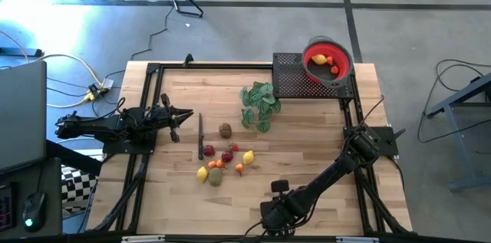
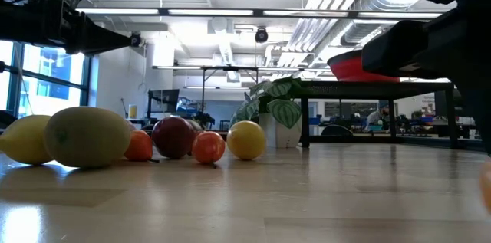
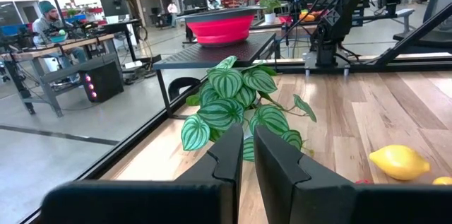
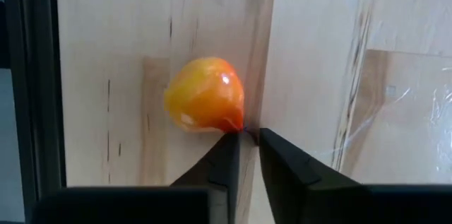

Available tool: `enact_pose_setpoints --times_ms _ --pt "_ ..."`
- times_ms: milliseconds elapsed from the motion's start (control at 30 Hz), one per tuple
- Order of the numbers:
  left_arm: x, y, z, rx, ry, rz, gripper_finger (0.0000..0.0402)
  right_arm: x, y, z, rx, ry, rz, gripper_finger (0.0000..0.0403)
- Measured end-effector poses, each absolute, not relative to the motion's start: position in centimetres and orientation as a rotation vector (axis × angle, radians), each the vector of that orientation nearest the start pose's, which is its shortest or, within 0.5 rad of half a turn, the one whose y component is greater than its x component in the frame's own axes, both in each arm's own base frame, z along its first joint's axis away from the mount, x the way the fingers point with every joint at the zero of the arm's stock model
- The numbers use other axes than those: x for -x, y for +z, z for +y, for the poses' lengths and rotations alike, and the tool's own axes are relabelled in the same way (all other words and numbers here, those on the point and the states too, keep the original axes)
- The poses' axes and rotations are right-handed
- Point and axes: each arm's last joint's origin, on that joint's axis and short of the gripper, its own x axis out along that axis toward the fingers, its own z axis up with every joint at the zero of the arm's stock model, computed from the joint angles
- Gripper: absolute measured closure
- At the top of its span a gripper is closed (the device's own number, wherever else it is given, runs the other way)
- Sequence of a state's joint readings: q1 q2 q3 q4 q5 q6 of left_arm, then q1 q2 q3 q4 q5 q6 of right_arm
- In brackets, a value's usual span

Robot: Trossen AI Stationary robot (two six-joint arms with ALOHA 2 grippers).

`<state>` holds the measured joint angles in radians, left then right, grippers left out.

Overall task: Pick & Place Fruit
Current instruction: Put the orange pear into the red colander

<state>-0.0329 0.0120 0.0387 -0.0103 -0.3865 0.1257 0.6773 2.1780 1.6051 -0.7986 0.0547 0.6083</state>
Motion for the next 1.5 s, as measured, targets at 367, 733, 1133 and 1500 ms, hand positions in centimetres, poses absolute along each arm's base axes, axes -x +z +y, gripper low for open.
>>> enact_pose_setpoints --times_ms 367,733,1133,1500 --pt "-9.4 17.5 0.8 -0.121 0.354 0.006 0.0368 -33.4 14.3 26.7 -0.057 0.077 1.386 0.0399" --pt "-9.4 17.5 0.8 -0.121 0.354 0.006 0.0368 -33.6 14.4 26.9 -0.136 0.040 1.373 0.0399" --pt "-9.4 17.5 0.8 -0.121 0.354 0.006 0.0368 -34.5 16.1 27.5 -0.160 0.019 1.292 0.0399" --pt "-9.4 17.5 0.8 -0.121 0.355 0.006 0.0368 -35.9 18.6 27.6 -0.173 -0.083 1.125 0.0399"
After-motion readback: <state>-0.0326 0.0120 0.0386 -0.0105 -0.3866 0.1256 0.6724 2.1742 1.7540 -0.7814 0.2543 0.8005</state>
